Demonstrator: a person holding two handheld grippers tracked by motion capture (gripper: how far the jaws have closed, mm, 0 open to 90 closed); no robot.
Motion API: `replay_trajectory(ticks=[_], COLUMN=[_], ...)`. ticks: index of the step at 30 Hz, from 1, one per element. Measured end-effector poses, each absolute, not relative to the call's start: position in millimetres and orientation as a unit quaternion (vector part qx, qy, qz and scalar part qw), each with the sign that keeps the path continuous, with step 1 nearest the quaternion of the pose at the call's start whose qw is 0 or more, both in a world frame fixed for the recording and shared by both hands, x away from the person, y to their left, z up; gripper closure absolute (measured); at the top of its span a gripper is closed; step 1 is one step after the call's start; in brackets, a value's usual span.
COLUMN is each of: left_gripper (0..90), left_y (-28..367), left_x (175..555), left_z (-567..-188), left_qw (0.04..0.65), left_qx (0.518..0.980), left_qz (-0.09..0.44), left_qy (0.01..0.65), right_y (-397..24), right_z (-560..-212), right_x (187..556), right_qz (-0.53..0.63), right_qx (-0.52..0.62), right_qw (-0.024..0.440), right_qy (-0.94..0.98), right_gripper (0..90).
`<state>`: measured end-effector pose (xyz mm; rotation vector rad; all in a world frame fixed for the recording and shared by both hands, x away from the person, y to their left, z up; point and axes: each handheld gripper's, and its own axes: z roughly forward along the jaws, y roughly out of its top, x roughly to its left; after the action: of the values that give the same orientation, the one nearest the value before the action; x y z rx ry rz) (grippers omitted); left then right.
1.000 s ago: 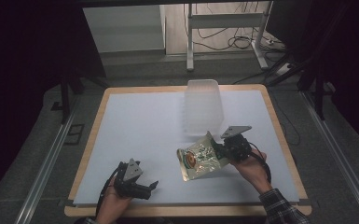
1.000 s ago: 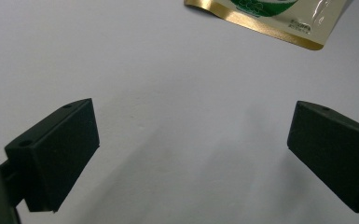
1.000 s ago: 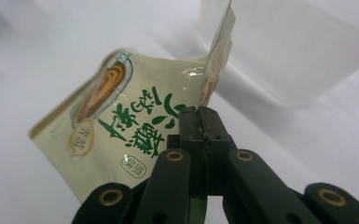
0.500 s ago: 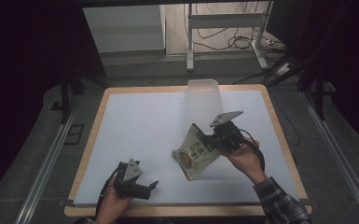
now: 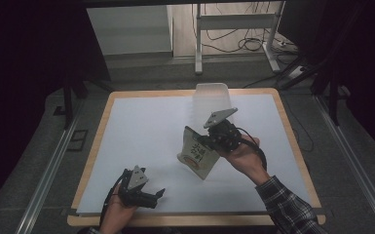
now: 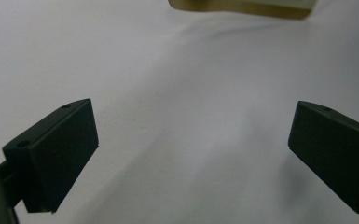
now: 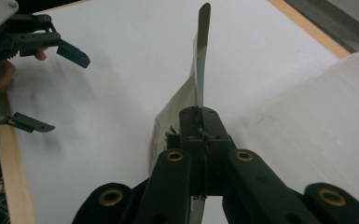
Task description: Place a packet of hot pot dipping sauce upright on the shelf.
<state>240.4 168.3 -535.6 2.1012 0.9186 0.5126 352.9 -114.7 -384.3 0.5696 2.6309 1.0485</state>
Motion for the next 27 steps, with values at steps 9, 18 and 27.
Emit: replay_trajectory(ticks=[9,18,27], left_gripper=[1.2,0.7,0.8], left_y=[171.5,172.3,171.7], left_x=[240.3,240.4,240.3], left_z=[-533.2,-532.7,-532.6], left_qw=[0.402,0.404,0.404], left_qx=[0.817,0.816,0.817], left_qz=[0.193,0.187,0.188], left_qy=[0.366,0.369,0.367], right_y=[-104.7,-101.3,-97.7], right_z=[-371.8,-364.2,-357.3], right_x=[362.9,380.5,393.5], right_qz=[0.353,0.358,0.372], right_qx=[0.19,0.197,0.203], right_qw=[0.153,0.169,0.16], right_qy=[0.903,0.897,0.891], right_gripper=[89.1,89.1,89.1])
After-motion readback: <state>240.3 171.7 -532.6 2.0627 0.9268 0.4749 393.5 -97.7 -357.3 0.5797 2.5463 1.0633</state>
